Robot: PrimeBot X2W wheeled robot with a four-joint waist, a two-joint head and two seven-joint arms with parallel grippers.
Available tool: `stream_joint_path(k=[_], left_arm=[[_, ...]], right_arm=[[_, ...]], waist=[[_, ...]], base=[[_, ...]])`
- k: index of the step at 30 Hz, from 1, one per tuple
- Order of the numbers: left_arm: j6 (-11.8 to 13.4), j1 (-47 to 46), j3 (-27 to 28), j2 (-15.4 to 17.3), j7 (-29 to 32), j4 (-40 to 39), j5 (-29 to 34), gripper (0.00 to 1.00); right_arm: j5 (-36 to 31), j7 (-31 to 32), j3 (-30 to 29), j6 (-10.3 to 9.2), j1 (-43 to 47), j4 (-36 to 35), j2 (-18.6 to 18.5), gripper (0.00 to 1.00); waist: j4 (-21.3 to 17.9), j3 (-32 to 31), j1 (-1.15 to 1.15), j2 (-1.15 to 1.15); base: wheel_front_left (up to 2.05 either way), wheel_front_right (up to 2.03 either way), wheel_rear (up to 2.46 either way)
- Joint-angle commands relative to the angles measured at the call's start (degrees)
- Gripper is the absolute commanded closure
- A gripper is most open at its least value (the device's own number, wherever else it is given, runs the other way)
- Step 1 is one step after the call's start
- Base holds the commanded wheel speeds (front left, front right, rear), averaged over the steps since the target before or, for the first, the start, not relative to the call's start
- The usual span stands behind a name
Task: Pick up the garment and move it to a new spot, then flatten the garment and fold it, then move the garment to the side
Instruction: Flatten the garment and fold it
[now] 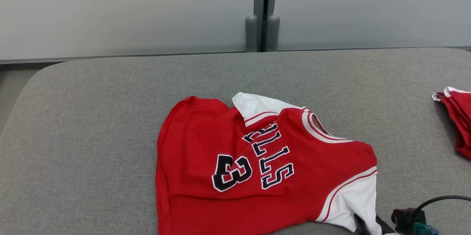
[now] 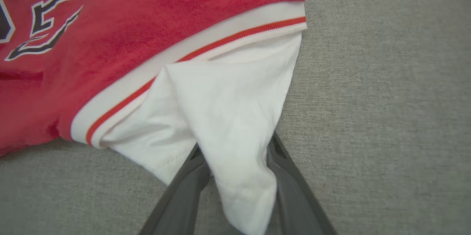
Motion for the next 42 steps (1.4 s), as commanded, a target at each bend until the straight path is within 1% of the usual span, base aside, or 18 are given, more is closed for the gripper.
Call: stream_joint_path(k=[1, 3, 5, 6, 11, 12, 13, 14, 15, 18, 21, 26, 29, 32, 37, 40, 41, 42], left_arm=[[0.5, -0.6, 0.2, 0.3, 0.2, -0.5, -0.5, 0.51], [0.8, 0.2, 0.2, 0.5, 0.6, -1.3, -0.4, 0.51], [1.2, 0.7, 0.3, 0.6, 1.1, -1.9, -0.6, 0.51], [1.2, 1.0, 0.3, 0.8, 1.4, -2.1, -0.6, 0.53], [1.6, 2.2, 0.3, 0.9, 2.6, -2.7, -1.2, 0.62], [1.7, 2.6, 0.4, 0.9, 2.8, -3.0, -1.5, 0.66], [1.7, 3.0, 0.5, 1.0, 3.0, -3.2, -1.9, 0.73], [1.6, 3.4, 0.8, 0.9, 3.2, -3.8, -2.5, 0.91], [1.3, 3.7, 1.0, 0.9, 3.4, -4.5, -3.3, 1.0], [-0.1, 5.0, 1.8, 0.7, 4.9, -7.5, -7.2, 1.0], [-1.8, 6.7, 2.6, 0.9, 8.1, -12.4, -11.9, 1.0], [-4.3, 9.2, 4.3, 3.4, 14.2, -24.3, -18.7, 1.0], [-5.0, 10.1, 5.4, 5.1, 17.8, -32.3, -22.7, 1.0], [-5.4, 9.7, 6.4, 5.4, 20.2, -40.1, -27.7, 1.0], [-4.6, 5.4, 9.5, 6.0, 23.0, -50.3, -34.8, 1.0], [-3.4, -0.5, 12.2, 7.0, 24.7, -53.1, -37.6, 1.0], [-3.4, -0.5, 12.2, 7.0, 24.7, -53.1, -37.6, 1.0], [-1.9, -8.7, 13.5, 8.0, 27.4, -54.0, -41.1, 1.0]], right_arm=[[0.6, 0.5, 0.1, -0.01, -0.2, 0.6, -0.3, 0.56], [1.0, 0.7, 0.0, -0.01, 0.0, 0.9, -0.5, 0.71], [1.4, 0.9, 0.0, -0.01, 0.3, 1.1, -0.5, 0.93], [1.8, 1.0, 0.0, -0.01, 0.4, 1.1, -0.5, 1.0], [4.1, 0.1, -0.8, -0.01, 0.6, 0.3, -0.2, 1.0], [5.2, -0.1, -1.2, -0.01, 0.6, -0.2, 0.0, 1.0], [6.4, 0.0, -1.6, -0.01, 0.8, -0.9, 0.1, 1.0], [7.8, 0.0, -2.2, -0.01, 1.1, -1.8, 0.2, 1.0], [9.6, 0.3, -2.7, -0.01, 1.5, -2.9, 0.3, 1.0], [15.0, 1.5, -4.9, -0.01, 2.9, -7.9, -0.5, 1.0], [20.5, 3.7, -7.4, -0.01, 4.6, -14.6, -1.8, 1.0], [28.8, 10.0, -11.3, -0.01, 7.5, -27.9, -4.9, 1.0], [33.1, 13.8, -14.0, -0.01, 8.6, -36.0, -6.5, 1.0], [36.6, 16.8, -17.5, -0.01, 8.4, -43.7, -7.5, 1.0], [41.1, 22.6, -23.6, -0.01, 4.1, -53.8, -8.3, 1.0], [42.4, 26.7, -26.4, -0.01, -0.9, -56.6, -9.7, 1.0], [42.4, 26.7, -26.4, -0.01, -0.9, -56.6, -9.7, 1.0], [42.1, 30.7, -28.3, -0.01, -7.6, -56.2, -11.8, 1.0]], waist=[[0.1, -0.1, 0.0, 0.0], [0.4, -0.2, 0.0, 0.0], [0.6, -0.4, 0.0, 0.0], [0.7, -0.5, 0.0, 0.0], [0.8, -1.0, 0.0, 0.0], [0.8, -1.2, 0.0, 0.0], [0.7, -1.5, 0.0, 0.0], [0.7, -1.7, 0.0, 0.0], [0.7, -2.0, 0.0, 0.0], [0.5, -2.8, 0.0, 0.0], [0.0, -3.5, 0.0, 0.0], [-1.2, -4.1, 0.0, 0.0], [-2.2, -4.2, 0.0, 0.0], [-3.1, -4.2, 0.0, 0.0], [-4.6, -3.6, 0.0, 0.0], [-5.4, -2.4, 0.0, 0.0], [-5.4, -2.4, 0.0, 0.0], [-5.9, -0.4, 0.0, 0.0]], base=[[0.0, 0.0, 0.0], [0.0, 0.0, 0.0], [0.0, 0.0, 0.0], [0.0, 0.0, 0.0], [0.0, 0.0, 0.0], [0.0, 0.0, 0.0], [0.0, 0.0, 0.0], [0.0, 0.0, 0.0], [0.0, 0.0, 0.0], [0.0, 0.0, 0.0], [0.0, 0.0, 0.0], [0.0, 0.0, 0.0], [0.0, 0.0, 0.0], [0.0, 0.0, 0.0], [0.0, 0.0, 0.0], [0.0, 0.0, 0.0], [0.0, 0.0, 0.0], [0.0, 0.0, 0.0]])
